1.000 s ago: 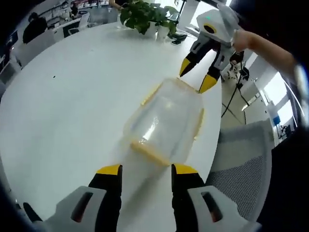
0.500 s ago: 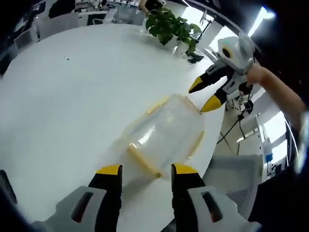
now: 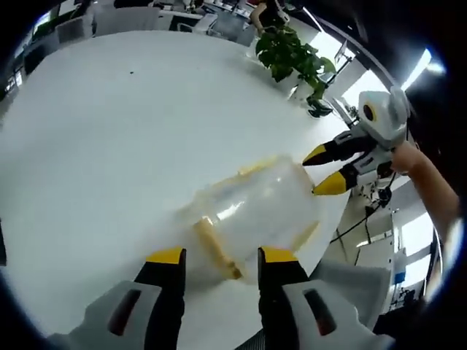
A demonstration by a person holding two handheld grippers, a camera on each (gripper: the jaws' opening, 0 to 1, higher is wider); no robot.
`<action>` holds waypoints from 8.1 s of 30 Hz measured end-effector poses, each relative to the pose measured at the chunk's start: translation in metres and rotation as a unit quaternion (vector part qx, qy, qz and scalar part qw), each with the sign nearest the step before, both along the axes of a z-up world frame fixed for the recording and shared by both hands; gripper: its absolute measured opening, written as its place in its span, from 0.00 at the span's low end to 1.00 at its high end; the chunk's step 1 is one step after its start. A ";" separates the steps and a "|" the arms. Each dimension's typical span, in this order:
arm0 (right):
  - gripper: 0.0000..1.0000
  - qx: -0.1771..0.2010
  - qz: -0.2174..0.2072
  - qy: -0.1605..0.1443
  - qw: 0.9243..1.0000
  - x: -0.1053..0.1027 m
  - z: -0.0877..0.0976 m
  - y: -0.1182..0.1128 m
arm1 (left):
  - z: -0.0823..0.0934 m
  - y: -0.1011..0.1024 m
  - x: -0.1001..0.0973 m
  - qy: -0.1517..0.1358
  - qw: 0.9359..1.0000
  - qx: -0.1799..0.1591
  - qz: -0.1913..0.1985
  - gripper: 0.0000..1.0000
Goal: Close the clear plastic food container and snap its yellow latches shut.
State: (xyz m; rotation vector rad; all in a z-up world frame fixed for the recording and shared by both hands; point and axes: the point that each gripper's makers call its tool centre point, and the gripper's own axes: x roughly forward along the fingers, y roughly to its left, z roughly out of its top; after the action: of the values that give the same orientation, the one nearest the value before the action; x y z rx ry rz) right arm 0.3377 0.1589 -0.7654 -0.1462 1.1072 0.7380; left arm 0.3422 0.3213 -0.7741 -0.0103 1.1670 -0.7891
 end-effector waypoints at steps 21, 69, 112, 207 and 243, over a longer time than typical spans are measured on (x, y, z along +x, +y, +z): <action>0.27 0.012 -0.054 0.011 0.998 0.000 -0.004 0.003 | -0.002 -0.007 0.001 0.018 0.998 -0.037 0.057 0.33; 0.19 0.077 -0.111 0.074 0.988 -0.011 -0.002 0.002 | -0.002 -0.012 0.002 0.053 0.995 -0.053 0.069 0.26; 0.23 -0.028 -0.018 -0.007 0.999 -0.008 0.008 0.011 | 0.009 0.003 0.004 -0.057 0.990 0.023 -0.131 0.33; 0.42 -0.022 0.300 0.016 0.954 0.029 -0.007 0.088 | 0.006 -0.067 -0.040 -0.238 0.836 0.190 -0.457 0.45; 0.34 -0.011 0.313 0.074 0.947 0.027 -0.010 0.090 | -0.003 -0.072 -0.035 -0.260 0.811 0.303 -0.428 0.40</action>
State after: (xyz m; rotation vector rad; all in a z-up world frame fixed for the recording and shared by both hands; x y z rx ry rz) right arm 0.3652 0.2484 -0.7757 -0.4832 1.2215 1.3201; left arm 0.3077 0.2490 -0.7771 1.2765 0.8074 -1.0626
